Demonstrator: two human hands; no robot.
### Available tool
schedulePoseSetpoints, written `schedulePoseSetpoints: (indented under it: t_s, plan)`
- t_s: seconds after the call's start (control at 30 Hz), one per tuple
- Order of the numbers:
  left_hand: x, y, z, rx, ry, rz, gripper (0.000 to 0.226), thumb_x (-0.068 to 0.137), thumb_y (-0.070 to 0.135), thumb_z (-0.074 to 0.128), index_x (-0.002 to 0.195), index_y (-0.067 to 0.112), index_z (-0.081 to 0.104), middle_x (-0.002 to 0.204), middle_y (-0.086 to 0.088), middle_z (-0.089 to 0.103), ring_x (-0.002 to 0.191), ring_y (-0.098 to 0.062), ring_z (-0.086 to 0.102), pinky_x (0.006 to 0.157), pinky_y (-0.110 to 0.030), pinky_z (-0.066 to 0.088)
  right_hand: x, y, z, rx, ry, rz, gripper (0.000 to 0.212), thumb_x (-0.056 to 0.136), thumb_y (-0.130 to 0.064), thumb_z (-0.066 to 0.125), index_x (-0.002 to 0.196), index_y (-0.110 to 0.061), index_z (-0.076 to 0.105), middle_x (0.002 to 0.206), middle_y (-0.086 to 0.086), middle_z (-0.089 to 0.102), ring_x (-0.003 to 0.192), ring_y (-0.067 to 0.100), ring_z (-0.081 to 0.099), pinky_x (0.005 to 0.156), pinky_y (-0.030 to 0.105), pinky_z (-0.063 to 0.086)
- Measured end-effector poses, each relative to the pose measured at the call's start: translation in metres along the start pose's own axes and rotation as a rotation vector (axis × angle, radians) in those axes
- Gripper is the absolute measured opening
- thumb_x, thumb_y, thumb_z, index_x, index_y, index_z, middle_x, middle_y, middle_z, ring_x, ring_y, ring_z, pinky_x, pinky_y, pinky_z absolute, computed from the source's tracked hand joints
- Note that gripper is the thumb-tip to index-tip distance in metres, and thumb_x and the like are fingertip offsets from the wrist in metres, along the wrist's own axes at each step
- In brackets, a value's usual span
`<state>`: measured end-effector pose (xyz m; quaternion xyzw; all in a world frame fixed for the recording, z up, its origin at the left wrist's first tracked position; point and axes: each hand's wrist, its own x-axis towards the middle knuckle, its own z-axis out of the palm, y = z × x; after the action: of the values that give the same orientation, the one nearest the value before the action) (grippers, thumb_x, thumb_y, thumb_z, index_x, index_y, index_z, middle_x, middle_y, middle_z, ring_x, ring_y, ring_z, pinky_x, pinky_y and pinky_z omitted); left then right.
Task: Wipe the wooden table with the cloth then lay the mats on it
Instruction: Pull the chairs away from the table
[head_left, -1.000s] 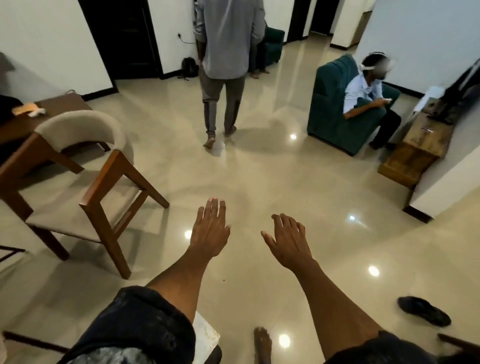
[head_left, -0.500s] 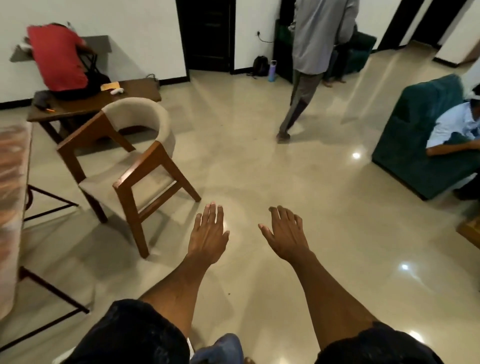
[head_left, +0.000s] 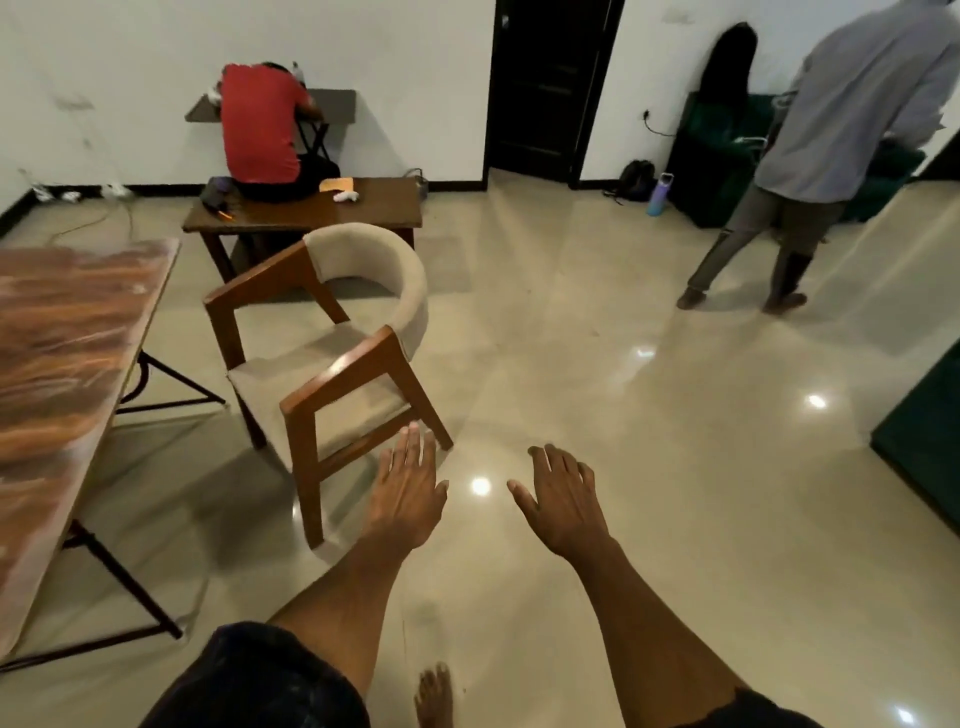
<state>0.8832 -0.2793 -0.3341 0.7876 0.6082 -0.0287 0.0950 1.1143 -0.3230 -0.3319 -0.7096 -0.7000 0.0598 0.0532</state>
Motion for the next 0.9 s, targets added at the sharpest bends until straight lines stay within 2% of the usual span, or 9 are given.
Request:
schedulePoseSetpoints:
  t_s: [0.2,0.37,0.53,0.77,0.9]
  plan:
    - [0.069,-0.008,-0.017,0.019,-0.008,-0.055,0.075,0.115,0.048,0.020,0.167,0.009,-0.015,0.175,-0.015,-0.021,0.163,-0.029,-0.019,0.124,-0.042,-0.016,0.076,0.009,-0.001,-0.029,-0.004,-0.062,0.074,0.104,-0.063,0.019,0.148,-0.014,0.051,0.152,0.010,0.053,0.143,0.030,0.048,0.116,0.048,0.037]
    - [0.110,-0.015,-0.020,-0.008,-0.022,-0.103,0.077,0.114,0.048,0.025,0.168,0.010,-0.015,0.176,-0.014,-0.021,0.163,-0.029,-0.019,0.125,-0.042,-0.015,0.129,0.018,0.009,-0.051,-0.054,-0.112,0.073,0.105,-0.064,0.020,0.148,-0.015,0.051,0.150,0.010,0.054,0.142,0.030,0.050,0.115,0.048,0.039]
    - [0.150,-0.041,-0.024,-0.066,-0.013,-0.204,0.076,0.113,0.046,0.029,0.169,0.013,-0.011,0.176,-0.014,-0.017,0.164,-0.029,-0.015,0.133,-0.047,-0.006,0.201,0.004,0.011,-0.038,-0.084,-0.227,0.072,0.104,-0.063,0.022,0.146,-0.013,0.053,0.149,0.014,0.056,0.140,0.033,0.052,0.114,0.050,0.041]
    - [0.192,-0.082,-0.037,-0.030,0.026,-0.370,0.074,0.114,0.048,0.021,0.168,0.010,-0.013,0.176,-0.014,-0.020,0.163,-0.029,-0.019,0.124,-0.044,-0.018,0.317,-0.019,-0.005,-0.003,-0.072,-0.400,0.075,0.101,-0.064,0.019,0.145,-0.014,0.052,0.145,0.013,0.056,0.138,0.034,0.051,0.113,0.049,0.039]
    - [0.204,-0.096,-0.036,-0.037,0.039,-0.476,0.075,0.114,0.048,0.023,0.168,0.009,-0.012,0.176,-0.015,-0.016,0.164,-0.029,-0.016,0.124,-0.043,-0.017,0.363,-0.037,-0.003,-0.012,-0.090,-0.528,0.073,0.100,-0.061,0.019,0.141,-0.011,0.055,0.143,0.015,0.058,0.135,0.035,0.054,0.110,0.050,0.042]
